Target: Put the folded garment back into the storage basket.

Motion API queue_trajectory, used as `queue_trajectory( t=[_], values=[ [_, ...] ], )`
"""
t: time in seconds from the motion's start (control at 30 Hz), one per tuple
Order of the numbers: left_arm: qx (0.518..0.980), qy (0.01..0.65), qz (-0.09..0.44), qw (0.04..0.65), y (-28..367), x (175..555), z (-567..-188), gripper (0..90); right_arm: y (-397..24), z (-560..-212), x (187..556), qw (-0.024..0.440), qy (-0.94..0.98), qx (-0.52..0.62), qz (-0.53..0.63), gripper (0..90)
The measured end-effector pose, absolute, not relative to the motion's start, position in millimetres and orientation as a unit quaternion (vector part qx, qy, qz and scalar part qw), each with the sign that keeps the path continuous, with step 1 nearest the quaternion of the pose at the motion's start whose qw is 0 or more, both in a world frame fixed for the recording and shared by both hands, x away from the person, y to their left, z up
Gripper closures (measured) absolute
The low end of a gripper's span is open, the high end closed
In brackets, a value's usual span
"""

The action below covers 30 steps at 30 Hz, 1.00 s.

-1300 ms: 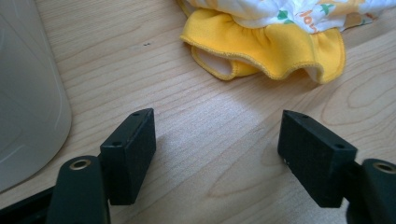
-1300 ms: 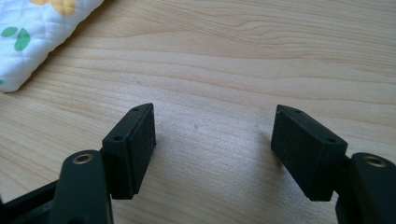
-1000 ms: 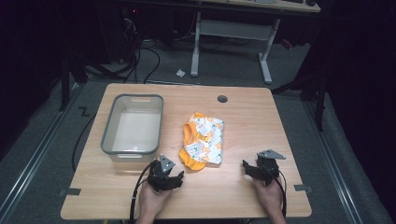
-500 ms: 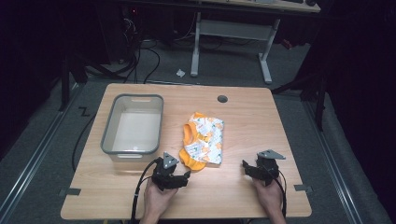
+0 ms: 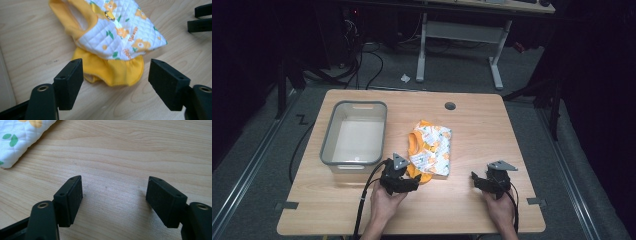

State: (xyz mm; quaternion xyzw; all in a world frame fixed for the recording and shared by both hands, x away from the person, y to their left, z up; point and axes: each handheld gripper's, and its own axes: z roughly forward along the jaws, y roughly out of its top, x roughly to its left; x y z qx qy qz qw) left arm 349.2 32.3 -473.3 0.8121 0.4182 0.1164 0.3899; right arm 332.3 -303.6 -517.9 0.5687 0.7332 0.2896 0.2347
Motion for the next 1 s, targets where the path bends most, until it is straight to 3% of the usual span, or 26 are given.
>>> queue_trajectory(
  t=[0.17,0.6,1.0],
  values=[
    [0.81,0.409,0.117,0.404,26,359,-466,33.1,-304,-518,332,0.235,0.734,0.567,0.289,29.6],
    [0.811,0.431,0.12,0.376,12,392,-461,32.8,-303,-518,331,0.235,0.733,0.57,0.289,29.2],
    [0.822,0.439,0.11,0.347,-2,426,-463,25.3,-303,-518,331,0.233,0.734,0.568,0.29,28.8]
  ],
)
